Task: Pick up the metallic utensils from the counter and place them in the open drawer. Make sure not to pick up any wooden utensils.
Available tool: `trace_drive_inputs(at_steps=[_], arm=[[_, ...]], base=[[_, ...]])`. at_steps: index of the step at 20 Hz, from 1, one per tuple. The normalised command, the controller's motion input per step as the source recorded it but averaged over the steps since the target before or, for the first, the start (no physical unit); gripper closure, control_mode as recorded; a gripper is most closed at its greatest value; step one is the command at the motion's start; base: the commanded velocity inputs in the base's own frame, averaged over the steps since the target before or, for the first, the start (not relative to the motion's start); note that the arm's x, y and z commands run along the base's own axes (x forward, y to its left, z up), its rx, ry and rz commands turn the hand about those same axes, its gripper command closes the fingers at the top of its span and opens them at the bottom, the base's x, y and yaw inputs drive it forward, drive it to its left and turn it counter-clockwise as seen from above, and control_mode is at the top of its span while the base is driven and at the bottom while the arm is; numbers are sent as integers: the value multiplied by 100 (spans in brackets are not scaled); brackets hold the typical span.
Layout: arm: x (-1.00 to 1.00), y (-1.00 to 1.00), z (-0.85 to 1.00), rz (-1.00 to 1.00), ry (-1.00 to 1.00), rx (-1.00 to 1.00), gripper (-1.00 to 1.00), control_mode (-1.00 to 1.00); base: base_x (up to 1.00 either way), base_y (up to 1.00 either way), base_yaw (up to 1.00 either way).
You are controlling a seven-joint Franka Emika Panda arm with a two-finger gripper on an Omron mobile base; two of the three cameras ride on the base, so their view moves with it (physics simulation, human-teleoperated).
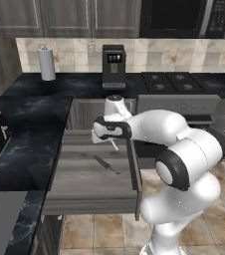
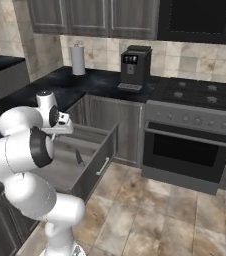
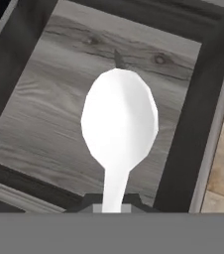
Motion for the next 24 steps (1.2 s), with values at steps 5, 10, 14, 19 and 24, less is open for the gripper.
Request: trace_drive_inputs(at_steps=[5,10,14,19,24], arm=[[5,0,-48,5,17,0,100,-100],[11,0,-57,4,16,0,100,-100],[8,0,-51,0,15,0,100,-100],[11,7,-46,0,12,0,100,-100],[29,7,-25,0,8,0,100,-100]], base=[[0,0,0],[0,0,0],[0,0,0],[0,0,0],[0,0,0]])
